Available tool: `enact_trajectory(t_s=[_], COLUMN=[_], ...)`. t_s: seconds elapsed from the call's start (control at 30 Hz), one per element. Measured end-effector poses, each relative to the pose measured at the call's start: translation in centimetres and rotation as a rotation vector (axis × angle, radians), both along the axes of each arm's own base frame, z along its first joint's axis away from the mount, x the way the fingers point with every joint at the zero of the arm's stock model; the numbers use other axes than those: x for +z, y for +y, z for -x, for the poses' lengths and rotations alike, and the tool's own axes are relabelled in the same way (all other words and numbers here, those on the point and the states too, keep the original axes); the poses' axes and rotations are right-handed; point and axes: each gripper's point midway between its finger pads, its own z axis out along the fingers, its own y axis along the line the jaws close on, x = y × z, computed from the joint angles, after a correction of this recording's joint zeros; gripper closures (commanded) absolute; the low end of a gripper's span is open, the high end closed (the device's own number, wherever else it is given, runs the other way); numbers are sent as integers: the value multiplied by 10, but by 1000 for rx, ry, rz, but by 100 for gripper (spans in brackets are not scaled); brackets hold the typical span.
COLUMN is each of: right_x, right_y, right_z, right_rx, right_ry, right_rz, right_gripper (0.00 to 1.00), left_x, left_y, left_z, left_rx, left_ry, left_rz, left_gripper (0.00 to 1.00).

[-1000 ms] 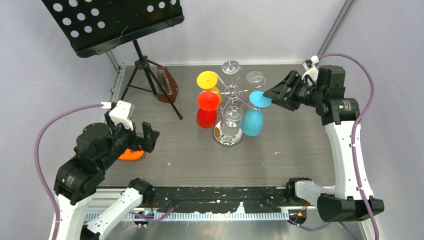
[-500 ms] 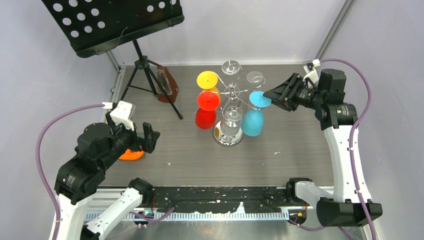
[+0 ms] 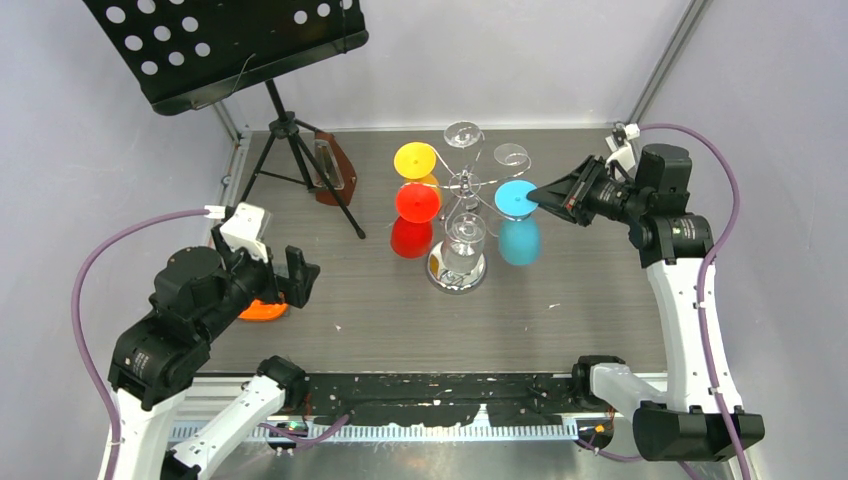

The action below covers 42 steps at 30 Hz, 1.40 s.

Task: Take the wine glass off the wine glass rack
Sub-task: Pick up the wine glass from the wine rack.

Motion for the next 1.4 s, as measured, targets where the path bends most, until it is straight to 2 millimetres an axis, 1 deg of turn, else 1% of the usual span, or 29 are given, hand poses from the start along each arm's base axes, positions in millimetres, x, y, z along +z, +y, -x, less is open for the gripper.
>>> enact_trajectory(t_s=[0.1, 0.4, 0.67, 0.8, 0.93, 1.17, 1.4], right_x=[6, 11, 27, 32, 33, 28, 23], right_y=[1, 1, 2, 2, 2, 2, 3], right_z=[1, 5, 11, 13, 15, 19, 26], right_rx=[4, -5, -27, -34, -38, -35, -31], right_ry=[-22, -30, -61, -73, -73, -71, -77], right_rz=[-9, -19, -64, -73, -78, -73, -68], right_gripper=[94, 94, 94, 94, 94, 94, 94], left_x=[0, 0, 0, 0, -1, -5, -4], left_y=[0, 1, 1, 2, 2, 4, 4], left_z=[1, 2, 2, 3, 4, 6, 7], left_rx=[0, 0, 0, 0, 0, 1, 1], left_ry=[0, 1, 0, -4, -1, 15, 14], left_rz=[0, -1, 0, 0, -4, -12, -12], left_gripper=[0, 0, 0, 0, 0, 0, 0])
